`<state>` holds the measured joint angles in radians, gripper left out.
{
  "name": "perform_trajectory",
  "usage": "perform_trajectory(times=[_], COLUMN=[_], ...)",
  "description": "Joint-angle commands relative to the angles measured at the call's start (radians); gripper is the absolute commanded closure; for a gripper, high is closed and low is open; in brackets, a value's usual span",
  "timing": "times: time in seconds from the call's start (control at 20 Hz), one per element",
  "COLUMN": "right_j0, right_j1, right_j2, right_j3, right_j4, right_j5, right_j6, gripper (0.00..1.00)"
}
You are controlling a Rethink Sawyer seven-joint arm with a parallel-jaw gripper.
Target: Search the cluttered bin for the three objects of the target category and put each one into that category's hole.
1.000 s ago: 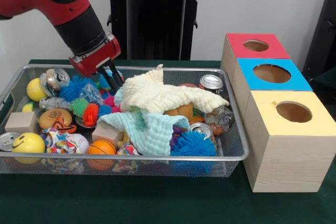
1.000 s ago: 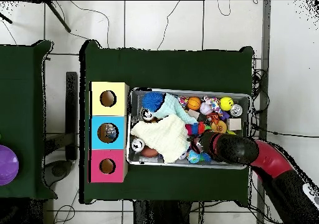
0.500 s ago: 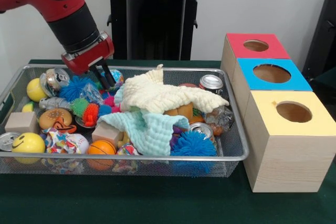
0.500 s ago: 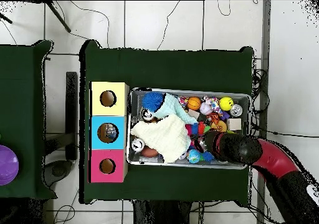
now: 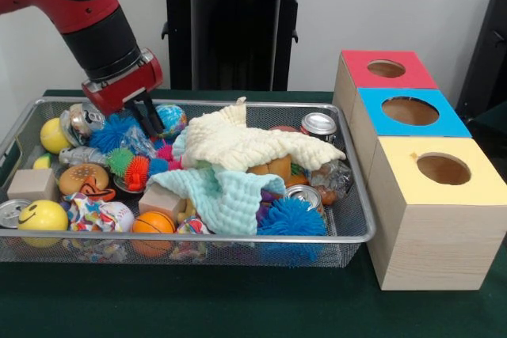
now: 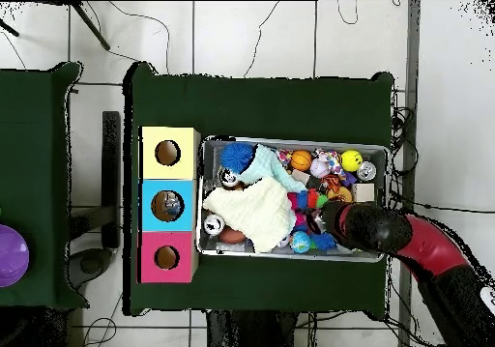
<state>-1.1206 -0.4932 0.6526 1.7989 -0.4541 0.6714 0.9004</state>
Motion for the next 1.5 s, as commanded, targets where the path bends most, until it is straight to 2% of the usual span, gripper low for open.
perform_trajectory(times=[0.05,0.3,0.6,0.85,1.1,1.5], right_j0=[0.025,0.037,0.040,0.031,0.049,0.082], right_j1=[-0.012,-0.015,-0.016,-0.002,0.058,0.113], right_j2=[-0.053,-0.057,-0.059,-0.056,-0.074,-0.090], right_j3=[-0.118,-0.147,-0.146,-0.131,-0.135,-0.201], right_j4=[-0.001,-0.010,-0.012,-0.019,-0.051,-0.037], right_j5=[0.122,0.150,0.144,0.105,0.035,0.077], right_j6=[0.025,0.009,0.011,0.013,0.035,0.023], gripper=[0.00,0.00,0.00,0.00,0.00,0.00])
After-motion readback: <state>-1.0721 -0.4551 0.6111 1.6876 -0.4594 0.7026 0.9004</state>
